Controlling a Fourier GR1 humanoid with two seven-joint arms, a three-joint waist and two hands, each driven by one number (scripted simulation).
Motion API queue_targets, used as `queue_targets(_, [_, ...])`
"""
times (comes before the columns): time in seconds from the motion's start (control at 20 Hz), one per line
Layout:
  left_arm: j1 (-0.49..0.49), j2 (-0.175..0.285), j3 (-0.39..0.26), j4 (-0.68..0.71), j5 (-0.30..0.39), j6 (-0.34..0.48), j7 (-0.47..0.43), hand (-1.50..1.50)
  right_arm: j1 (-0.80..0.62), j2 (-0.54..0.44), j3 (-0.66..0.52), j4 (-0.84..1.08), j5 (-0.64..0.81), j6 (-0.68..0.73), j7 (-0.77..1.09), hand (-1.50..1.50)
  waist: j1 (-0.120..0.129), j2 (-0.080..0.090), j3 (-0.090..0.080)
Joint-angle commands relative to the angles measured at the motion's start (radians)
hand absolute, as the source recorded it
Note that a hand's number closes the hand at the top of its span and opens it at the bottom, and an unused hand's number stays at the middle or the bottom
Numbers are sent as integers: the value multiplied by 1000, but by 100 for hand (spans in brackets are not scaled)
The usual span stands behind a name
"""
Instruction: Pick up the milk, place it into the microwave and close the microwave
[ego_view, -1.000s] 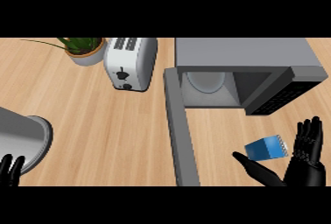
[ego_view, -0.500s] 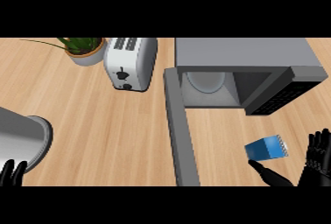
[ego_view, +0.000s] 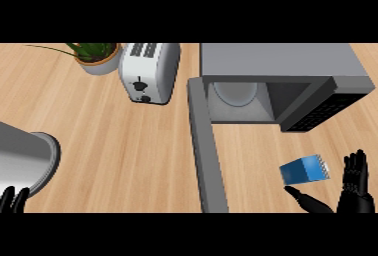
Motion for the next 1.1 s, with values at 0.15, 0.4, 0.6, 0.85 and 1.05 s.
queue_targets(0.15, [36,-3,13,-3,12,-12,-30,-150,-58,-19,-68,215,-15,40,-109,-150,1,0,0])
queue_targets(0.4, [-28,-3,10,-30,-4,27,47,-150,-122,-23,-87,344,-30,86,-165,-150,0,1,0])
queue_targets(0.6, [14,14,67,-65,54,-20,63,-150,-139,-43,-93,418,-39,147,-196,-150,1,0,0])
queue_targets(0.85, [-55,-3,5,6,-14,41,44,-150,-182,-13,-95,526,-68,211,-260,-150,-2,1,1])
queue_targets(1.05, [-88,7,89,99,37,-17,-16,-150,-252,-50,-121,565,-74,202,-231,-150,-1,1,0])
